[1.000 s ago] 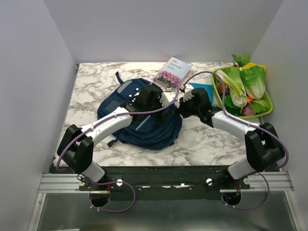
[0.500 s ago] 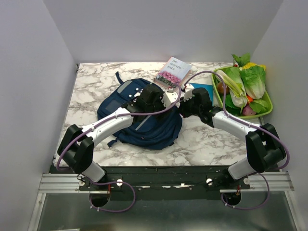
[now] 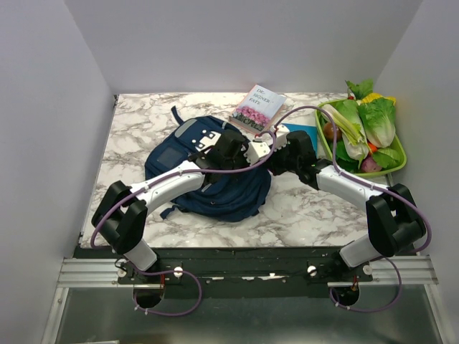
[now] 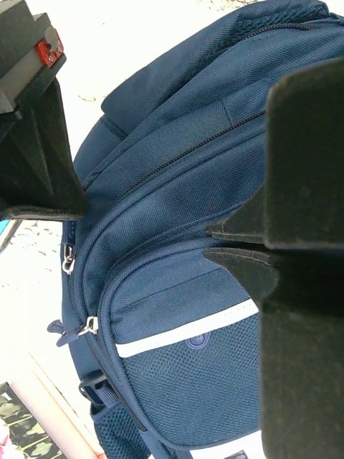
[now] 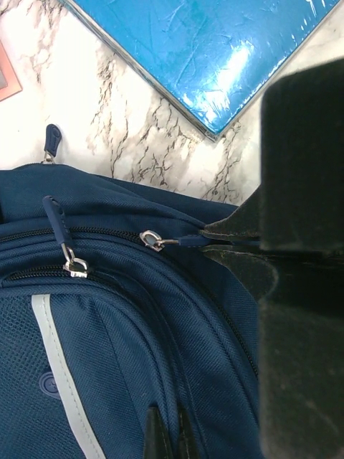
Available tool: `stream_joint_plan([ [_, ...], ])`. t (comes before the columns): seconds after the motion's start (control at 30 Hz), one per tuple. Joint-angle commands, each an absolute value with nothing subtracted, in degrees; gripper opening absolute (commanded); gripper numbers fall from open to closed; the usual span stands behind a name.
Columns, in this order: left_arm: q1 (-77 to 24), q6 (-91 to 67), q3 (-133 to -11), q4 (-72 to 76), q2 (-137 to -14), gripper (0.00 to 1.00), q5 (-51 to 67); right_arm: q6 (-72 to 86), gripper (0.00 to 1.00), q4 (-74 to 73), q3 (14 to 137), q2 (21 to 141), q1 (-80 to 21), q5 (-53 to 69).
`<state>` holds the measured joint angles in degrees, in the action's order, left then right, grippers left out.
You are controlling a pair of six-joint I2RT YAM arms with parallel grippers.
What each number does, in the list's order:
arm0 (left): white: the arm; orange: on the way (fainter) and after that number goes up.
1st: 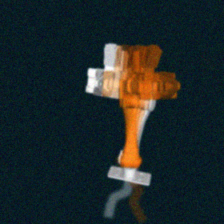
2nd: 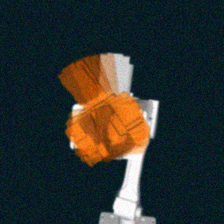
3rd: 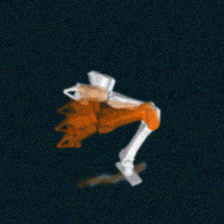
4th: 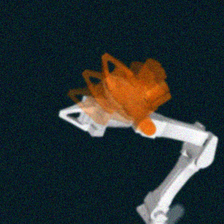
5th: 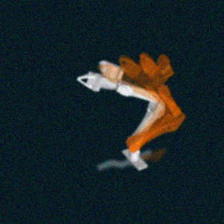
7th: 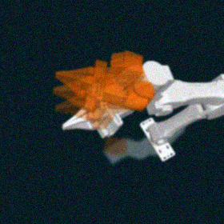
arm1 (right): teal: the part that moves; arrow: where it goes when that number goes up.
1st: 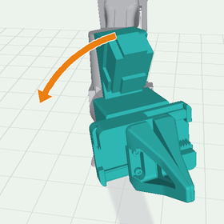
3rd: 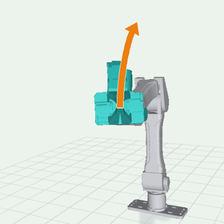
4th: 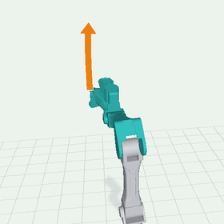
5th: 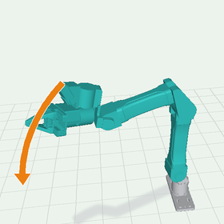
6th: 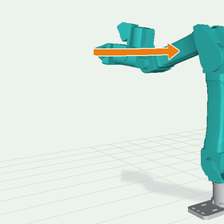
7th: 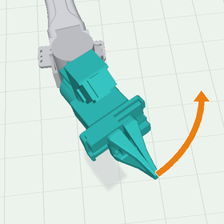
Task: Pack the student bag
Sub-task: Zip the student bag at the center of the board.
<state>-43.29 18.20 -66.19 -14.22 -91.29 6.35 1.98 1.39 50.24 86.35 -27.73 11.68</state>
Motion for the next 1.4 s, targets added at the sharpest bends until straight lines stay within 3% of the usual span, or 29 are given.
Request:
stream_joint_plan([
  [0.0, -42.7, 19.5, -67.0, -14.1, -90.4, 0.00, 6.3, 2.6, 0.01, 3.1, 49.7, 84.6, -27.6, 13.6],
  [0.2, -42.7, 23.8, -69.3, -23.3, -87.1, 0.00, 19.9, 1.7, 0.01, 2.0, 51.3, 84.7, -27.4, 13.3],
  [0.47, -42.7, 46.9, -66.9, -44.6, -77.6, 0.00, 37.3, -1.6, 0.01, 0.2, 53.3, 85.3, -26.6, 16.5],
  [0.73, -42.8, 65.0, -65.9, -63.3, -74.6, 0.00, 41.1, -0.4, 0.01, 0.5, 57.7, 88.3, -26.7, 26.1],
  [0.97, -42.2, 67.7, -65.4, -64.8, -71.8, 0.00, 37.4, -0.2, 0.01, 0.2, 62.7, 92.6, -28.6, 25.4],
  [1.07, -40.3, 64.5, -63.7, -61.1, -70.5, 0.00, 34.0, 1.4, 0.16, 0.2, 61.7, 91.3, -28.6, 22.6],
  [1.1, -39.2, 64.5, -63.1, -60.5, -70.0, 0.00, 33.7, 1.4, 0.30, 0.3, 60.2, 90.7, -28.6, 21.8],
  [1.2, -33.7, 68.5, -63.4, -62.2, -69.7, 0.00, 35.1, 0.8, 0.50, 2.8, 56.3, 86.4, -28.6, 18.3],
  [1.37, -29.3, 72.8, -65.3, -66.8, -70.4, 0.00, 32.9, 3.3, 0.58, 8.8, 44.6, 80.0, -28.6, 19.3],
])
